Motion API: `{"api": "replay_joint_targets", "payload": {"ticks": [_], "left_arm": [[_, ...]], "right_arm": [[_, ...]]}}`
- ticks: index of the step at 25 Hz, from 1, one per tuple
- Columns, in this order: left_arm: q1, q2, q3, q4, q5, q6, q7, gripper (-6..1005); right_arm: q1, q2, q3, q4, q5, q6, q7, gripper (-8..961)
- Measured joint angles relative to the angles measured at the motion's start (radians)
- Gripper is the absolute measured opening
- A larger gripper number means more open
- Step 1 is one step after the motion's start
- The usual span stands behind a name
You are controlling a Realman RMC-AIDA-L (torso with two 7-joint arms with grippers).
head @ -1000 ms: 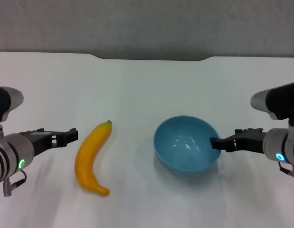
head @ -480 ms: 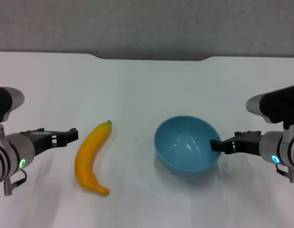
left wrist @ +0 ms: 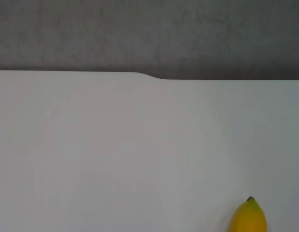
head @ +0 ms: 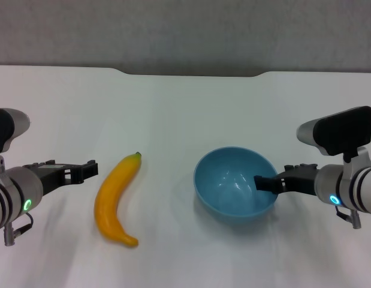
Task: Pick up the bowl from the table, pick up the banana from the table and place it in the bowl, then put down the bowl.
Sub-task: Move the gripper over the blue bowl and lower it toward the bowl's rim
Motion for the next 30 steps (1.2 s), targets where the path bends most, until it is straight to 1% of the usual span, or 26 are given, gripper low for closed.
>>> {"api": "replay_joint_targets", "payload": {"ticks": [5,12,16,24,30], "left_arm": [[0.0,0.0,0.001,-0.002,0.0,0.0,0.0,891],[0.0,0.0,0.002,0.004,0.0,0.003,0.0,891],[0.002,0.0,0.002,0.004,0.0,0.002,0.0,891],[0.005,0.0,0.002,0.004,0.0,0.001,0.0,891],[0.007,0.0,0.002,0.005,0.0,0.001,0.0,891]], "right_arm": [[0.012,0.0,-0.019,-0.009,0.017,-0.01,0.001,842],[0.075,0.0,-0.034,-0.063,0.053,0.044,0.023,834],[0.092,0.0,-0.034,-0.072,0.053,0.062,0.028,830],[0.092,-0.001,-0.043,-0.06,0.048,0.063,0.027,584],[0.071,-0.002,-0.029,-0.054,0.053,0.051,0.021,384]]}}
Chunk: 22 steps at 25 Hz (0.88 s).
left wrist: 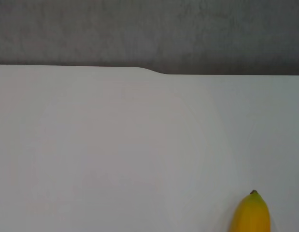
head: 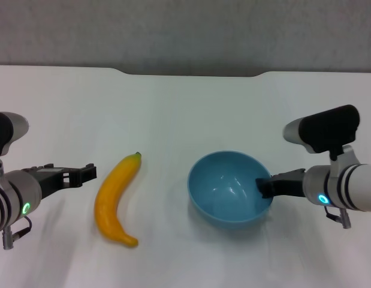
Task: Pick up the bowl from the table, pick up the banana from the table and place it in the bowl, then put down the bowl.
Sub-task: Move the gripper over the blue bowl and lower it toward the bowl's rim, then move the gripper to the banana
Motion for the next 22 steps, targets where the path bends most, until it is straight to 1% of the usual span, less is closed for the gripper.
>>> {"api": "replay_joint_targets", "payload": {"ticks": [5,11,15,22], "left_arm": [[0.001,-0.001,0.0,0.004,0.0,-0.001,0.0,891],[0.001,-0.002,0.0,0.012,-0.002,-0.012,0.0,891],[0.003,-0.002,0.0,0.013,-0.003,-0.012,0.0,891],[0.003,-0.001,0.007,0.001,-0.019,-0.003,0.0,890]], "right_arm": [[-0.02,-0.001,0.011,0.012,0.005,-0.009,0.0,182],[-0.042,-0.001,0.011,0.047,0.0,-0.02,-0.001,45],[-0.063,-0.002,0.009,0.082,-0.002,-0.025,-0.002,43],[-0.121,-0.004,0.021,0.187,-0.003,-0.051,-0.032,40]]}}
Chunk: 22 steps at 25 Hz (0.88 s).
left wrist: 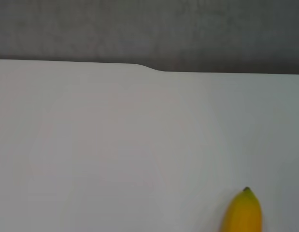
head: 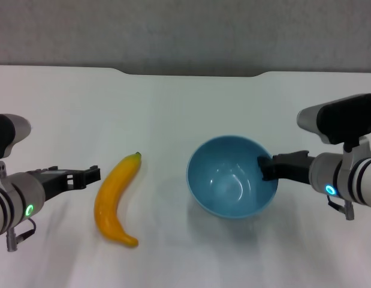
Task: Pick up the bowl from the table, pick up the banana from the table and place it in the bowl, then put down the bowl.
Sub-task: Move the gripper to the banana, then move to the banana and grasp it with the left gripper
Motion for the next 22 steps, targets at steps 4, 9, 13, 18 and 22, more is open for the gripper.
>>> {"api": "replay_joint_targets", "payload": {"ticks": [4,9,13,18,22], "left_arm": [[0.0,0.002,0.017,-0.031,-0.019,0.011,0.0,890],[-0.02,0.004,0.066,-0.048,-0.018,0.007,0.0,890],[-0.061,0.003,0.106,-0.012,-0.018,-0.012,0.0,890],[-0.095,0.001,0.128,0.051,-0.019,-0.041,0.0,890],[-0.098,-0.001,0.134,0.091,-0.019,-0.086,0.0,890]], "right_arm": [[-0.02,0.0,0.02,0.037,-0.001,-0.003,-0.014,39],[-0.031,0.0,0.031,0.061,0.0,-0.004,-0.023,38],[-0.032,0.0,0.031,0.065,0.0,-0.004,-0.023,38],[-0.032,0.0,0.03,0.066,0.0,-0.004,-0.023,38],[-0.032,0.0,0.028,0.066,0.0,-0.003,-0.023,38]]}}
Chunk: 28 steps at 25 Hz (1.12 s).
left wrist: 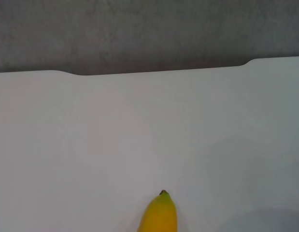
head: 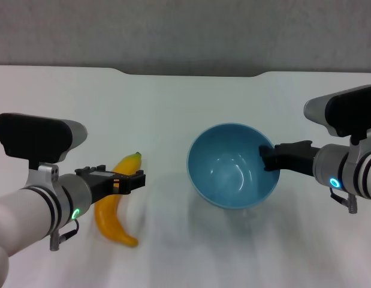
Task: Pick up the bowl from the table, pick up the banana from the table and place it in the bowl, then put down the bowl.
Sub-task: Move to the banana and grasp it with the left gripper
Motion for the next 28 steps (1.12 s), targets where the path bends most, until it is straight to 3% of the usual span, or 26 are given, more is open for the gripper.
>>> {"api": "replay_joint_targets", "payload": {"ticks": [11,28], "left_arm": [[-0.021,-0.003,0.005,0.059,-0.059,-0.03,-0.003,890],[-0.041,-0.007,0.016,0.211,-0.023,-0.158,-0.006,891]], "right_arm": [[0.0,0.0,-0.002,-0.001,0.0,-0.001,0.0,38],[0.0,0.002,-0.006,0.0,0.0,0.0,-0.01,38]]}}
